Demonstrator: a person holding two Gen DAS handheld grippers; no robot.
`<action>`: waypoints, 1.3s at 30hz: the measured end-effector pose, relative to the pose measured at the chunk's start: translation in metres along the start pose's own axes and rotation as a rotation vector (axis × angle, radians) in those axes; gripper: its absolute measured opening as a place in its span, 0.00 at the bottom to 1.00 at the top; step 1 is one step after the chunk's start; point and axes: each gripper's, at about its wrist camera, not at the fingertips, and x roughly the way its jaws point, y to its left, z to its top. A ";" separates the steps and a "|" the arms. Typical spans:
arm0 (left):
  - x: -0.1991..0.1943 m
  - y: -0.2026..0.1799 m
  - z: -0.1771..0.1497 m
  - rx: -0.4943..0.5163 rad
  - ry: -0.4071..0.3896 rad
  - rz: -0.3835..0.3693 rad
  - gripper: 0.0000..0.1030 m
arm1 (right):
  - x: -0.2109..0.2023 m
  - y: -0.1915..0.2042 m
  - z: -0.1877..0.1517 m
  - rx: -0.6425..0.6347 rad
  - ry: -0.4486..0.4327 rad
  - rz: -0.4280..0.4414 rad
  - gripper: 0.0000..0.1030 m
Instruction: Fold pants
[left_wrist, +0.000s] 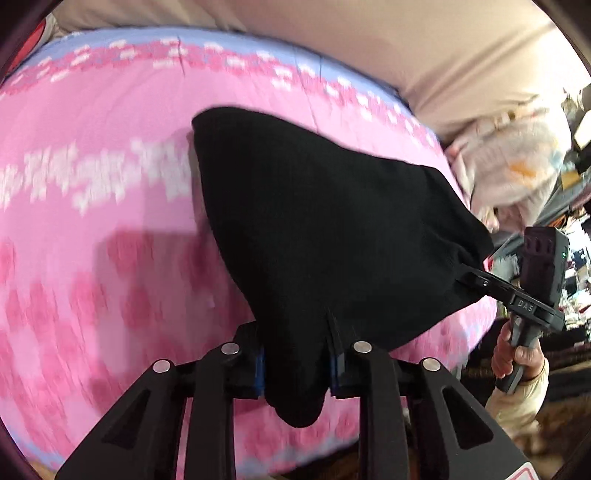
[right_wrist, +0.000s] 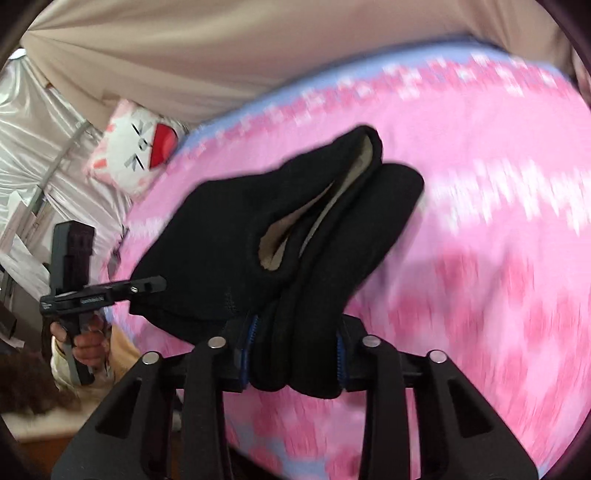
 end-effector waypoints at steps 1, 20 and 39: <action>0.003 0.000 -0.006 0.000 0.004 0.018 0.30 | 0.004 -0.005 -0.010 -0.007 0.026 -0.031 0.49; 0.020 -0.041 0.027 0.087 -0.315 0.695 0.69 | 0.049 0.031 0.044 -0.334 -0.085 -0.409 0.13; 0.002 -0.049 0.017 0.120 -0.384 0.796 0.79 | 0.005 0.019 0.079 -0.201 -0.199 -0.328 0.08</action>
